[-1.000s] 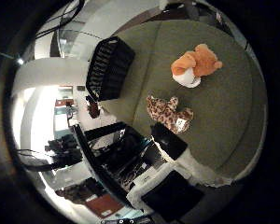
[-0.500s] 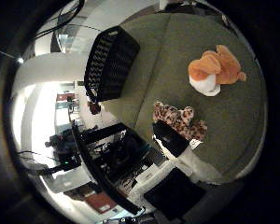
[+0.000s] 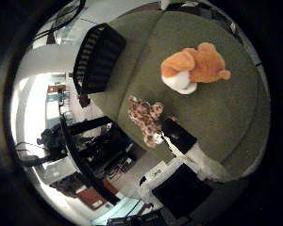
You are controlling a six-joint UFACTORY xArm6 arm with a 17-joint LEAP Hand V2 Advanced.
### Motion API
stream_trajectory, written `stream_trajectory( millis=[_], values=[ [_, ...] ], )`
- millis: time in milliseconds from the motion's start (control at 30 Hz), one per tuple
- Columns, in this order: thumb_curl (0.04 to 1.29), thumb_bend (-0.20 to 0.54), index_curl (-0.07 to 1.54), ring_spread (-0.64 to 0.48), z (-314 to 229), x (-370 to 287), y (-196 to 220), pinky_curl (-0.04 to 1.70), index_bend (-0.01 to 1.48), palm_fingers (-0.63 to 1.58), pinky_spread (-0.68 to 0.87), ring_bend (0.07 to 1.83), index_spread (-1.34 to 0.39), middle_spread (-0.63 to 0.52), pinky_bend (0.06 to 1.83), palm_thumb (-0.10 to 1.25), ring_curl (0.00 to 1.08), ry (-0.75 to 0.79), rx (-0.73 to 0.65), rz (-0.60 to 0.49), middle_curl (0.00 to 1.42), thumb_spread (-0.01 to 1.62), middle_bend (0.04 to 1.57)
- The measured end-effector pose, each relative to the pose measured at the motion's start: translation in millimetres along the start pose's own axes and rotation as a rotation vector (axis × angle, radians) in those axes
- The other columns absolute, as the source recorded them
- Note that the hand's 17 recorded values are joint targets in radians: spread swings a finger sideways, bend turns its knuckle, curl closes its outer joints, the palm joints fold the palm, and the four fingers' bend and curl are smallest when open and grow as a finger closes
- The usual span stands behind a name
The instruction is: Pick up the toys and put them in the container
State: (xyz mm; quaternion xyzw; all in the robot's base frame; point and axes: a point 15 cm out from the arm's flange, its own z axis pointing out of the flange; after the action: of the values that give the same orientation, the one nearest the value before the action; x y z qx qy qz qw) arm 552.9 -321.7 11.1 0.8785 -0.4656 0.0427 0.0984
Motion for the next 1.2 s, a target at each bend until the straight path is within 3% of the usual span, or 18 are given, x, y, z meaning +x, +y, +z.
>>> stream_trajectory(
  millis=[233,400,1200],
  values=[
    [0.36,-0.023,0.32,0.14,13,33,8,0.14,0.18,0.13,0.32,0.23,-0.40,-0.02,0.42,0.70,0.26,0.069,-0.048,-0.037,0.30,1.06,0.19],
    [0.36,-0.024,0.32,0.14,21,34,10,0.14,0.18,0.13,0.32,0.23,-0.40,-0.02,0.41,0.69,0.26,0.086,-0.063,-0.005,0.30,1.05,0.19],
    [0.34,-0.023,0.32,0.14,32,-13,-73,0.13,0.18,0.18,0.31,0.20,-0.39,-0.03,0.39,0.64,0.26,0.126,-0.031,0.028,0.31,1.07,0.19]
  ],
)
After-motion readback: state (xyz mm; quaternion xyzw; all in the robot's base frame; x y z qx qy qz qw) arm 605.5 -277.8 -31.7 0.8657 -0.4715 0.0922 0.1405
